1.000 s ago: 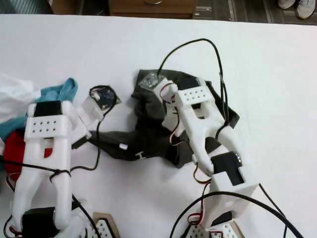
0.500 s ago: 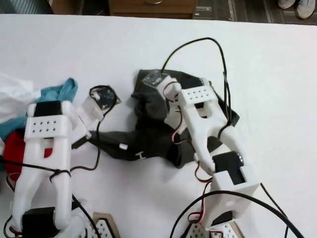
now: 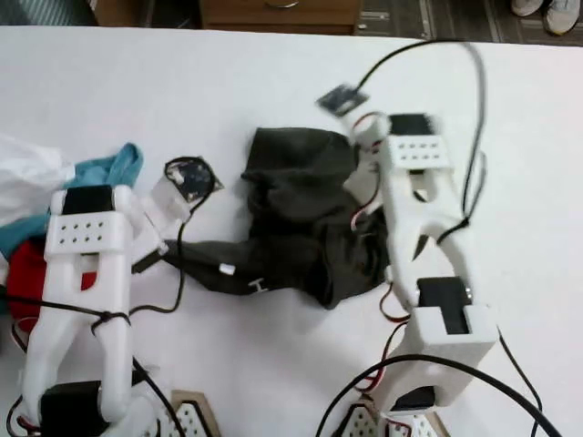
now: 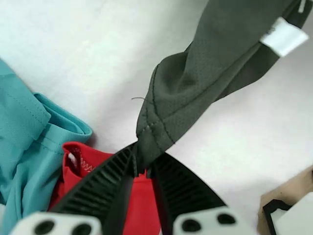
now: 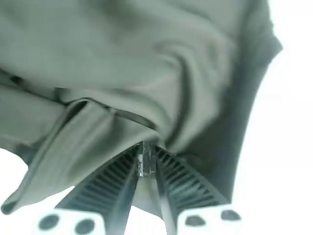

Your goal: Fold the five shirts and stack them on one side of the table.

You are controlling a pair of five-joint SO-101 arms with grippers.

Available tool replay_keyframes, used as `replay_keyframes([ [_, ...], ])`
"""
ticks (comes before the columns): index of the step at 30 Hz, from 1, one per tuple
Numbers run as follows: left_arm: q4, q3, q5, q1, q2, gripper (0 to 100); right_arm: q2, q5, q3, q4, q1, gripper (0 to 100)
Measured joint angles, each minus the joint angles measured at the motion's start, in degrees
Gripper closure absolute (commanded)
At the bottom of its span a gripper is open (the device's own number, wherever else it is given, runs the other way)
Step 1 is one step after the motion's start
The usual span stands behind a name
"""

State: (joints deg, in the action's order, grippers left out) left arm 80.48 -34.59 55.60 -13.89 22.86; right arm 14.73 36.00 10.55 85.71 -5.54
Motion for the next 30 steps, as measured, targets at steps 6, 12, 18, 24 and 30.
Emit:
replay_keyframes([
  [6, 0.0, 0.0, 0.0, 0.0, 0.0, 98, 0.53, 1.67, 5.63, 7.91, -0.97, 97.7],
  [12, 0.0, 0.0, 0.0, 0.0, 0.0, 98, 1.76, 20.48, -1.05, 8.62, -6.95, 76.4],
  [18, 0.0, 0.0, 0.0, 0.0, 0.0, 98, 3.78, 25.23, -0.97, 8.44, -9.58, 65.1],
  [24, 0.0, 0.0, 0.0, 0.0, 0.0, 98, 5.54, 25.41, -0.97, 8.7, -12.92, 67.5],
  [30, 0.0, 0.0, 0.0, 0.0, 0.0, 98, 5.54, 24.79, -6.07, 8.18, -14.15, 67.6],
])
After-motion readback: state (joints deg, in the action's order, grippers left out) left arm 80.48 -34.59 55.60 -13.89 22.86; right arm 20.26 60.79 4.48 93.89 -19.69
